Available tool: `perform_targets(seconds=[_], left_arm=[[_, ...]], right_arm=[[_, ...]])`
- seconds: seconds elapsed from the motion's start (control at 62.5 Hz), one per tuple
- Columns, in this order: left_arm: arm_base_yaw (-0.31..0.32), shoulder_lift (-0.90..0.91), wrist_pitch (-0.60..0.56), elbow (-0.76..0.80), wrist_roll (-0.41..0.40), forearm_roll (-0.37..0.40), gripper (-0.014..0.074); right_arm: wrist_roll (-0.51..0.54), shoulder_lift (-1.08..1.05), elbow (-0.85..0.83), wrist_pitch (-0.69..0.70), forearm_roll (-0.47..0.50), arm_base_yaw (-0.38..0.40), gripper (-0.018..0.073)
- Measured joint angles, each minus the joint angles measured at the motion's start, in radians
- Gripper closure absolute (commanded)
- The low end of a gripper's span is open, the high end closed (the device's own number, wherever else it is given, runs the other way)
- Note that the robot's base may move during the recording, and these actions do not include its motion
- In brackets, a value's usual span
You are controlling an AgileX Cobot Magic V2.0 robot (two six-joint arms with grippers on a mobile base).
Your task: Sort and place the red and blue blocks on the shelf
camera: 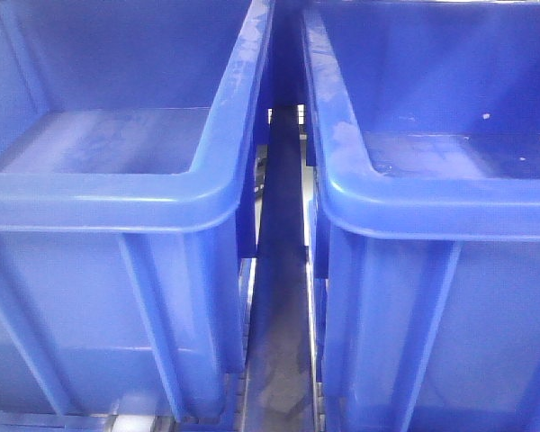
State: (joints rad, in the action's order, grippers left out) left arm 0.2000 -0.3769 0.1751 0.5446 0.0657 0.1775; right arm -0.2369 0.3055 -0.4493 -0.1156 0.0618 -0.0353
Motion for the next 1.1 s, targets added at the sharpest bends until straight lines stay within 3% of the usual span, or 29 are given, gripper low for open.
perform_targets(seconds=[0.48, 0.752, 1.104], left_arm=[[0.0, 0.0, 0.0, 0.0, 0.0, 0.0, 0.0471], [0.0, 0.0, 0.0, 0.0, 0.0, 0.0, 0.0472], [0.0, 0.0, 0.0, 0.0, 0.0, 0.0, 0.0472]], right_arm=[[0.0, 0.0, 0.006, 0.0, 0.0, 0.0, 0.0503], [0.002, -0.046, 0.139, -0.007, 0.0, 0.0, 0.0503], [0.324, -0.153, 0.309, -0.007, 0.075, 0.0, 0.0503]])
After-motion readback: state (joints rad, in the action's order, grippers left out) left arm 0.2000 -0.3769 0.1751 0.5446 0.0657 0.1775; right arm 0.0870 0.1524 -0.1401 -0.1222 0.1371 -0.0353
